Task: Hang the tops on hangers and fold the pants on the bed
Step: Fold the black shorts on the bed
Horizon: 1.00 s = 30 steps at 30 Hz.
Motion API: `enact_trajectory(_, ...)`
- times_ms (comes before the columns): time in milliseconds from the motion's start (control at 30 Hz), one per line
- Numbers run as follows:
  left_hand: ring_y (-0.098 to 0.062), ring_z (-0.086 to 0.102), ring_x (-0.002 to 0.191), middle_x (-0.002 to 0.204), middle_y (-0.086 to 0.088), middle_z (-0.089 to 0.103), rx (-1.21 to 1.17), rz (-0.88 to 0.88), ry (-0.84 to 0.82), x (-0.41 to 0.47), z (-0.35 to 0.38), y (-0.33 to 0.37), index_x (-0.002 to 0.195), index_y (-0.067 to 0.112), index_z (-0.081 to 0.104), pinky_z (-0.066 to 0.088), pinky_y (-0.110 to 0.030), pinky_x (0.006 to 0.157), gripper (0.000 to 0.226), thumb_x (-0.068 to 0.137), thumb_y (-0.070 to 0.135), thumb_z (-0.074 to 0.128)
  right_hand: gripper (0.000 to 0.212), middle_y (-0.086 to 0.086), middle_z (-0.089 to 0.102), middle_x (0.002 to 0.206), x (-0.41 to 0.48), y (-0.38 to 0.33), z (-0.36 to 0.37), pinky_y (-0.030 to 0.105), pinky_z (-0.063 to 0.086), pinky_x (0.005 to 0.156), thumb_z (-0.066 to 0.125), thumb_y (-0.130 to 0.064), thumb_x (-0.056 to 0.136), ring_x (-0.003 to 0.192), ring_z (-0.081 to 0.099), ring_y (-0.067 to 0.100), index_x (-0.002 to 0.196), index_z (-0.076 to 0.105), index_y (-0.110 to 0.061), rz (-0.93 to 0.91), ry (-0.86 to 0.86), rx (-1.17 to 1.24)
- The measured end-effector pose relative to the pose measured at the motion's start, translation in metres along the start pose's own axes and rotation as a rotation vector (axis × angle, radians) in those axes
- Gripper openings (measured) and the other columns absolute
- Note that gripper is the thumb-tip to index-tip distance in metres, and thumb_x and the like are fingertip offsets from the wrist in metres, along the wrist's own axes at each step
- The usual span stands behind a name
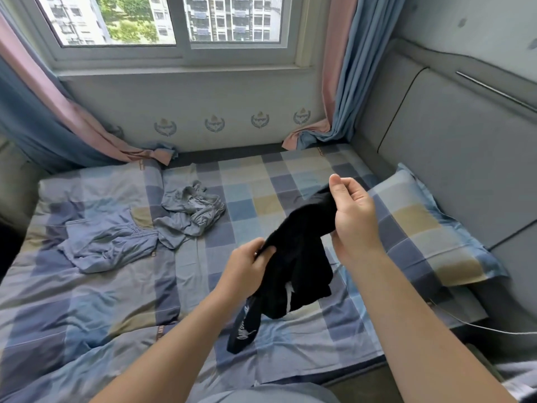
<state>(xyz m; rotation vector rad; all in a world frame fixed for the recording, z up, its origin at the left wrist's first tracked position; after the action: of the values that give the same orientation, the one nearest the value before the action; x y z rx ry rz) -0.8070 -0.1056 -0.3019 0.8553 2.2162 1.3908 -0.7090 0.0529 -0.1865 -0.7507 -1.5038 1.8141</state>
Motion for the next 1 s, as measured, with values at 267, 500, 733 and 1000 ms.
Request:
enact_trajectory(267,-0.013,0.039,0.059,0.064,0.0,0.046,-0.034,0.053,0.217,0.005,-0.082,0.008,0.076,0.007,0.045,0.032,-0.035,0.059,0.029,0.104,0.014,0.049,0.032,0.011,0.053,0.083,0.006,0.021,0.004,0.049,0.052,0.078,0.061,-0.038,0.098,0.08,0.052,0.027,0.073,0.058,-0.018,0.03,0.119,-0.126)
enact_trajectory(500,-0.009,0.043,0.064,0.069,-0.003,0.05,-0.019,0.123,0.309,0.009,-0.142,0.04,0.077,0.002,0.05,0.035,-0.027,0.064,0.028,0.103,0.011,0.048,0.047,0.001,0.069,0.09,0.001,0.039,0.027,0.035,0.055,0.074,0.054,-0.06,0.095,0.084,0.065,0.016,0.096,0.065,-0.014,0.18,-0.158,-0.458)
enact_trajectory(733,-0.019,0.066,0.088,0.09,-0.006,0.069,-0.457,-0.218,0.205,0.001,-0.139,0.04,0.096,0.01,0.069,0.056,-0.04,0.084,0.031,0.107,0.027,0.045,0.015,-0.002,0.066,0.096,0.001,0.067,0.035,0.024,0.047,0.074,0.07,-0.028,0.093,0.094,0.064,0.015,0.099,0.061,-0.016,0.025,-0.038,-0.611)
enact_trajectory(1000,-0.029,0.063,0.079,0.082,-0.016,0.062,-0.581,-0.229,0.192,-0.006,-0.124,0.059,0.092,-0.001,0.061,0.052,-0.043,0.073,0.028,0.105,0.019,0.047,0.033,-0.013,0.069,0.108,-0.067,0.074,0.1,0.015,0.049,0.088,0.073,-0.034,0.086,0.104,0.064,0.002,0.116,0.06,-0.027,-0.04,-0.588,-0.495)
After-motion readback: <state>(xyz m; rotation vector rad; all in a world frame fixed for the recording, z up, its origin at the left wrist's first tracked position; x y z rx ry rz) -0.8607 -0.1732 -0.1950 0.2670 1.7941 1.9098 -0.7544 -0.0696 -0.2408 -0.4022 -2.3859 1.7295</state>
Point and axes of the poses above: each hand's wrist, its own x-axis towards the middle knuckle, its own z-axis out of the palm, y = z × x, the point moved 6 cm from there along x, towards the middle knuckle
